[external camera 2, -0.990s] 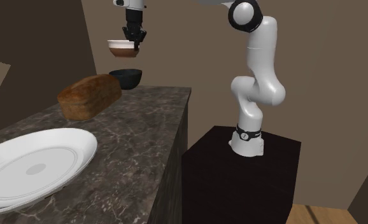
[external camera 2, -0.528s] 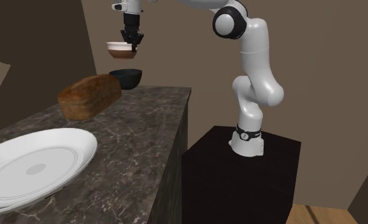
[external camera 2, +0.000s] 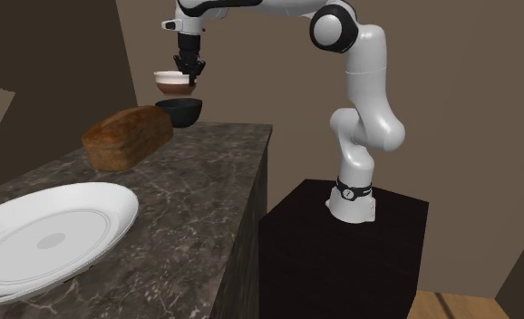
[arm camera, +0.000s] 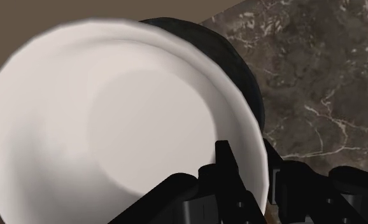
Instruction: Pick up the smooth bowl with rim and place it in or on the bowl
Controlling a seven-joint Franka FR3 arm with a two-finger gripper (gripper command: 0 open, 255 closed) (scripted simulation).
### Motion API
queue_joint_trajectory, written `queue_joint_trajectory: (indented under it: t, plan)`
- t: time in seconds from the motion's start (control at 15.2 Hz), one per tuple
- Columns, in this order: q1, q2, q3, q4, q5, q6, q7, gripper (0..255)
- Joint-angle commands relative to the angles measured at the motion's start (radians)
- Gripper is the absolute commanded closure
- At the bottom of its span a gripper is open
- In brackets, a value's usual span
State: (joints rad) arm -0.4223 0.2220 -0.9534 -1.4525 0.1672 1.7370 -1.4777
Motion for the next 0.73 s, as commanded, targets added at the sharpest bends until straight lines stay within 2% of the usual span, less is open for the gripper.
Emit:
queue_joint_trajectory:
  t: [0.0, 0.26, 0.66]
  plan:
    - [0.010, -0.009, 0.000, -0.035, -0.008, 0.030, 0.004, 255]
    - [0.024, -0.022, 0.000, -0.098, -0.019, 0.085, 0.010, 255]
    - [0.024, -0.022, 0.000, -0.098, -0.019, 0.085, 0.010, 255]
